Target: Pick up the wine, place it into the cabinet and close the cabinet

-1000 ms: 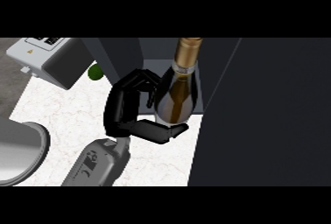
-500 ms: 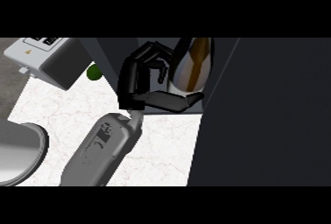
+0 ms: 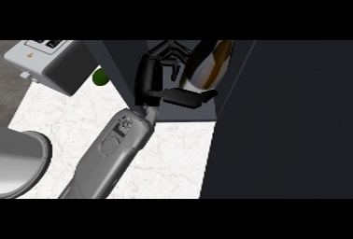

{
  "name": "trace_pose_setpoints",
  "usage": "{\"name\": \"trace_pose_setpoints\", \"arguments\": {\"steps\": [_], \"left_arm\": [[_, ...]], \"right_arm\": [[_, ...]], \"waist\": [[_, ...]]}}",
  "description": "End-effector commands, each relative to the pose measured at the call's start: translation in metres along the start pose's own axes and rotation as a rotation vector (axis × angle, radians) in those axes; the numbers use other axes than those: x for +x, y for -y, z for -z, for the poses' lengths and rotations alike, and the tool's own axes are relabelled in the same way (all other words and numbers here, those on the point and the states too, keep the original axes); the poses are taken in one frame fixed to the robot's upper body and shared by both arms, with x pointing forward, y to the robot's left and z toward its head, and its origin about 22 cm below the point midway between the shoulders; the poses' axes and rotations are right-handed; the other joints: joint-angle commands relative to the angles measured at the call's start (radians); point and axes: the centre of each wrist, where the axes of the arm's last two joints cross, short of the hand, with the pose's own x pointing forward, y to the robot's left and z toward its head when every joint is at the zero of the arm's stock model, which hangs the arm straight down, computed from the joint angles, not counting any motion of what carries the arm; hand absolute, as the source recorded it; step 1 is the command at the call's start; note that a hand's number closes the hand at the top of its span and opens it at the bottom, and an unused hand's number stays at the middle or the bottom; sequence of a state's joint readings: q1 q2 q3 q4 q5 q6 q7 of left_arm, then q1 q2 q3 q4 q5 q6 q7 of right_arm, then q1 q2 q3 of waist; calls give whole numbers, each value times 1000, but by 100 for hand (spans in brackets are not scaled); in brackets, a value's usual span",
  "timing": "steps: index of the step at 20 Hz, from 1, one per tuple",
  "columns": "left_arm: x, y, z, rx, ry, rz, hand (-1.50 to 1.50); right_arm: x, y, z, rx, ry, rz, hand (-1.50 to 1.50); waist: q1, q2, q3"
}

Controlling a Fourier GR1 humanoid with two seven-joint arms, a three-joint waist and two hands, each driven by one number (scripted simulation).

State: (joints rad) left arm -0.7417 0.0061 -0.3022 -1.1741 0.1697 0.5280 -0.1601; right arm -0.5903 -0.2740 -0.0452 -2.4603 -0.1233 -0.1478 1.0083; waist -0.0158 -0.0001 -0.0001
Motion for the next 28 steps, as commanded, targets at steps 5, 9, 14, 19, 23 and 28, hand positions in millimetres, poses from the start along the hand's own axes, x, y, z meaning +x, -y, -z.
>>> {"name": "trace_pose_setpoints", "arguments": {"steps": [5,9,14,19,23,28], "left_arm": [[-40,-7,-7,-1,-23,30,150],[-52,-11,-8,19,-25,38,150],[-75,-10,-17,12,-73,60,150],[-87,1,-33,2,-90,90,150],[-101,-16,-14,7,-99,161,150],[-103,-6,-21,48,-75,183,150]], "right_arm": [[5,-3,-14,83,25,47,-150],[7,15,-5,56,12,54,-150],[-2,2,-19,65,4,67,-150],[-7,-1,2,76,14,36,-150],[-3,-5,-13,74,27,63,-150],[0,14,-10,83,19,35,-150]], "waist": [[0,2,0],[1,1,0],[-4,2,0],[-3,3,0],[-13,5,-1],[-30,6,0]]}}
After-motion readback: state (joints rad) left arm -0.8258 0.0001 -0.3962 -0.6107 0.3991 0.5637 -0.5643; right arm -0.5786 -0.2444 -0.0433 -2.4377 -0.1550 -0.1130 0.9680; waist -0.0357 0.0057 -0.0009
